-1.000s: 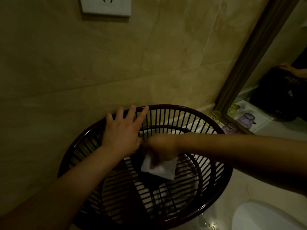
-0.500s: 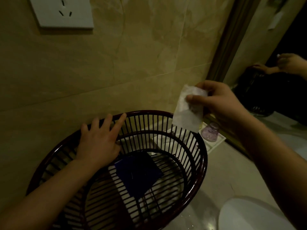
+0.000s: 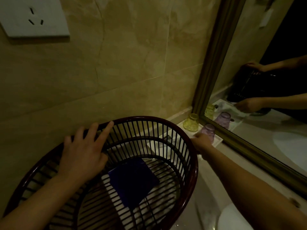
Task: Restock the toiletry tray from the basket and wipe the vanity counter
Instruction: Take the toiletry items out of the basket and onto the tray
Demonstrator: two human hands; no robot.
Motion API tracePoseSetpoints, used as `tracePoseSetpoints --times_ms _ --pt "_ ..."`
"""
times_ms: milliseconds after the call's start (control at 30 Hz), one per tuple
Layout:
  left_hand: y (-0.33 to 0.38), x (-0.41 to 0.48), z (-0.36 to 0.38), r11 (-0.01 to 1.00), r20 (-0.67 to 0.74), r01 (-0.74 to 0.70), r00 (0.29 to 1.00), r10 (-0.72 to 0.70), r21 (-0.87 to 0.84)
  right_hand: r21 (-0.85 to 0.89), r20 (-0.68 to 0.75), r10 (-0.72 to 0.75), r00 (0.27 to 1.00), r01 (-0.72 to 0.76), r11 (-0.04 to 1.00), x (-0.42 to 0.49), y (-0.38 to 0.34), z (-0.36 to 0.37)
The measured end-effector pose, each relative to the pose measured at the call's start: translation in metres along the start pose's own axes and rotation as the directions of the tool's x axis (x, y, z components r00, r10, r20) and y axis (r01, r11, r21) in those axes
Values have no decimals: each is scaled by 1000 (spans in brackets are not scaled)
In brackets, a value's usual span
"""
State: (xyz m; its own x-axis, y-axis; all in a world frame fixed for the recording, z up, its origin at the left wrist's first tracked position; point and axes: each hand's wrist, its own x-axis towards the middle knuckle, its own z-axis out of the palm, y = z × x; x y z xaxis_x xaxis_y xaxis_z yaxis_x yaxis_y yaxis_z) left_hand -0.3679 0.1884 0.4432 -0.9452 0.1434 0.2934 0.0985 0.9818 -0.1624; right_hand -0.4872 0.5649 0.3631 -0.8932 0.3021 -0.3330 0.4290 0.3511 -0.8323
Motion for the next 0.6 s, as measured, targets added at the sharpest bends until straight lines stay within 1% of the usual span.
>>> tracePoseSetpoints --times_ms 67,133,233,367,467,500,600 --pt "1 1 -1 1000 -1 -3 1000 3 -3 -41 1 39 999 -39 998 7 14 6" --pt "2 2 0 1000 4 -4 1000 4 2 -42 1 61 998 -61 997 8 24 12" --pt "1 2 1 1000 4 -5 1000 5 7 -69 -18 65 998 -66 995 10 35 16" --pt "0 2 2 1000 1 -2 1000 2 5 -245 -11 -15 1000 12 970 7 33 8" --pt "2 1 2 1000 0 0 1000 0 2 -308 -44 -136 990 116 944 -5 18 -6" --pt "2 1 1 1000 -2 0 1000 0 0 -290 -45 -170 985 150 945 -10 11 -11" --pt "3 2 0 1000 -8 -1 1000 1 -4 -134 -7 -237 972 234 963 -32 -15 -21"
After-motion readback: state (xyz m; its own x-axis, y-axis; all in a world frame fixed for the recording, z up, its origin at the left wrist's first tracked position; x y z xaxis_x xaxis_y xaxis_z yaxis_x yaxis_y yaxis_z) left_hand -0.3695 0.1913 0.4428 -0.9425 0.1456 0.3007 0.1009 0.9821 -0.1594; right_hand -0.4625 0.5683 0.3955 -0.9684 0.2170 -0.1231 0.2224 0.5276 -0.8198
